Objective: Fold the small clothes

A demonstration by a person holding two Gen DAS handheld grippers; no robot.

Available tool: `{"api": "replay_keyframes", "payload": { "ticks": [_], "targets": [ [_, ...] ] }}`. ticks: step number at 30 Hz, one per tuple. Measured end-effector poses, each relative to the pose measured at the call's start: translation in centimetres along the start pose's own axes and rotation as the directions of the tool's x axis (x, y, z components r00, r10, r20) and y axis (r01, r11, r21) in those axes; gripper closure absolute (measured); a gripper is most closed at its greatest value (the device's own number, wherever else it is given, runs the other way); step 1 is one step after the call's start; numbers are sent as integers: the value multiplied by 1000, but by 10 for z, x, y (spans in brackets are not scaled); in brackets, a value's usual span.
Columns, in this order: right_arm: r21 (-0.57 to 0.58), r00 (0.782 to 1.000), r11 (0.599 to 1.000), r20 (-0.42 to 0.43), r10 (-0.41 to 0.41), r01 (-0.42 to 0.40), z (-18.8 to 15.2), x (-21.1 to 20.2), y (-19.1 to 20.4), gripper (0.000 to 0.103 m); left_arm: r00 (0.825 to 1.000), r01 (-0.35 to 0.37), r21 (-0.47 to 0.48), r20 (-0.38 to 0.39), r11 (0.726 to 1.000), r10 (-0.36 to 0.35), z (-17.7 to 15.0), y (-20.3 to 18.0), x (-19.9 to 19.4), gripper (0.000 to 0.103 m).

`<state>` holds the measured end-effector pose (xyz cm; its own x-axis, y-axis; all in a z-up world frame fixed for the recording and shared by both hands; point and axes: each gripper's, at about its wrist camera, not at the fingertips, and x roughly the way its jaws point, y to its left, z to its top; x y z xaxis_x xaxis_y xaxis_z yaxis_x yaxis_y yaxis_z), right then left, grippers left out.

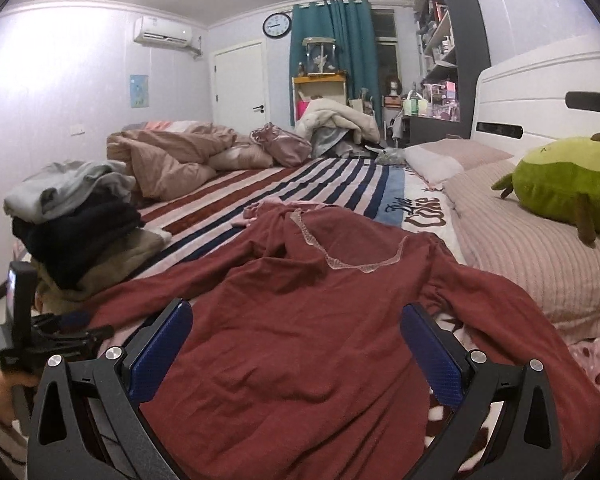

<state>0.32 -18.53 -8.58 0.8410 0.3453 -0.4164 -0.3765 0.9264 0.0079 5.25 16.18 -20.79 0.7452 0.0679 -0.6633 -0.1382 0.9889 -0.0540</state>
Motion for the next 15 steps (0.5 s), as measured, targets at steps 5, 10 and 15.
{"api": "replay_keyframes", "payload": {
  "ticks": [5,10,15],
  "targets": [
    [16,1000,1000,1,5,-5,1,1,2,0,1000,23,-17,13,1000,-23,2,4,-4,88],
    [49,1000,999,13,12,-13,0,-1,-6,0,997,26,-16,72,1000,-25,19,-4,-20,97],
    [103,998,993,52,43,-48,-5,-10,-25,0,980,30,53,194,998,-39,52,-28,-56,97]
  ]
}}
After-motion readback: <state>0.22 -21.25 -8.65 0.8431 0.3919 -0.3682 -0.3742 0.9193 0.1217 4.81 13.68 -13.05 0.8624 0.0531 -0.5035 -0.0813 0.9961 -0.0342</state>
